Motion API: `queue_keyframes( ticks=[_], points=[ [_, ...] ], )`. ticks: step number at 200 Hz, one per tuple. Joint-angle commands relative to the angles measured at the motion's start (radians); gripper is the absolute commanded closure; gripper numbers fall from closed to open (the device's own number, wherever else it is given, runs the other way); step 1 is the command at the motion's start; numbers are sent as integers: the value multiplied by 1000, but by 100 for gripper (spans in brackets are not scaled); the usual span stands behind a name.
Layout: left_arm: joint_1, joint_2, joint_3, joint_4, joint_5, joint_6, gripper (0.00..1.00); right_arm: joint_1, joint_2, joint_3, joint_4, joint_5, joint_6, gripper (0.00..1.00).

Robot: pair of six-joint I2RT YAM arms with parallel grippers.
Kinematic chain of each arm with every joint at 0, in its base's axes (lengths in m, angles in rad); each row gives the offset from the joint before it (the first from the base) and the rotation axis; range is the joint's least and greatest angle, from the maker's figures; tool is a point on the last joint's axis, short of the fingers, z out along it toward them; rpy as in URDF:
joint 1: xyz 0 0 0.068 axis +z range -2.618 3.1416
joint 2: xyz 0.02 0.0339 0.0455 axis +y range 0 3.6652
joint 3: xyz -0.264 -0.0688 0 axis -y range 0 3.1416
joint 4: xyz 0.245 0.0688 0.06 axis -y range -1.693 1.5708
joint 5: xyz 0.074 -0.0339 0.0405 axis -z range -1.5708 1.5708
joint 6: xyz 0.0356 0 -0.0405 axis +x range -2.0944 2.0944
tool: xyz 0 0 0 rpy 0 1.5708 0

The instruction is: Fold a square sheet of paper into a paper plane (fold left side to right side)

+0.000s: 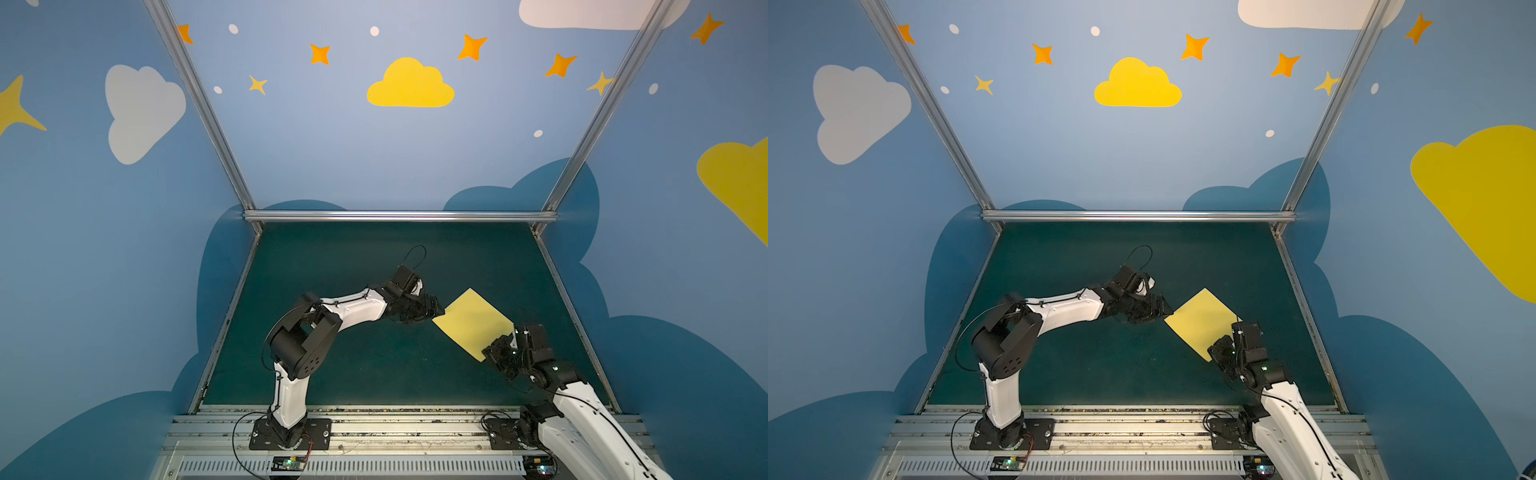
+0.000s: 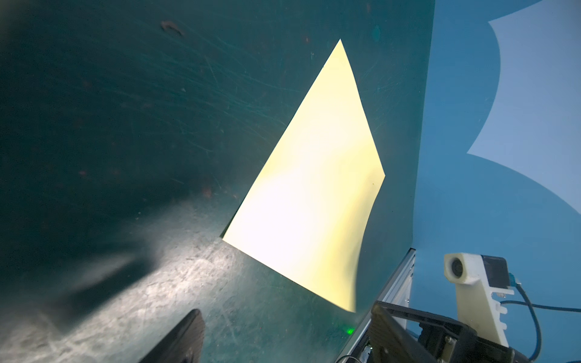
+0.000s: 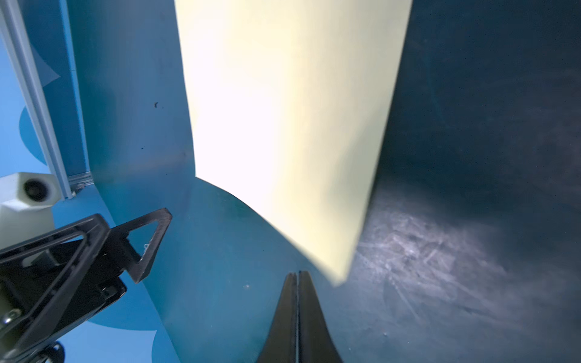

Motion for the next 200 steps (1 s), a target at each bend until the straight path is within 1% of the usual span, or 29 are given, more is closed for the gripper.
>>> queue_keyframes(
  ticks=[1, 32, 58, 64, 71, 80, 91, 102, 116, 134, 159, 200],
  points=[
    [-1, 15, -8, 45, 18, -66, 17, 0, 8, 41, -22, -18, -25, 100],
    [-16, 28, -43, 135, 43, -192, 17, 1, 28, 65, -18, -27, -34, 100],
    [-32, 16, -87, 173, 17, -233, 17, 2, 24, 48, -58, 0, -23, 100],
    [-32, 14, -90, 166, 4, -234, 17, 1, 17, 34, -59, 13, -13, 84],
    [-31, 17, -90, 155, -8, -231, 17, 1, 9, 16, -54, 29, 3, 72],
    [-30, 22, -77, 122, -18, -214, 17, -1, -1, -1, -48, 45, 9, 67],
    [-31, 32, -47, 63, -40, -176, 17, -4, -6, -11, -40, 72, 6, 64],
    [-30, 42, -26, 36, -52, -139, 17, -14, -1, -10, -34, 86, -6, 65],
    [-25, 57, -1, -1, -63, -97, 18, -46, 35, -1, 6, 58, -37, 70],
    [-16, 80, 12, -5, -52, -59, 23, -97, 114, 20, 73, 6, -81, 73],
    [4, 110, 18, 26, -1, -31, 31, -169, 237, 41, 193, -72, -128, 77],
    [23, 144, 22, 55, 40, -4, 33, -230, 443, 106, 302, -142, -162, 88]
  ],
)
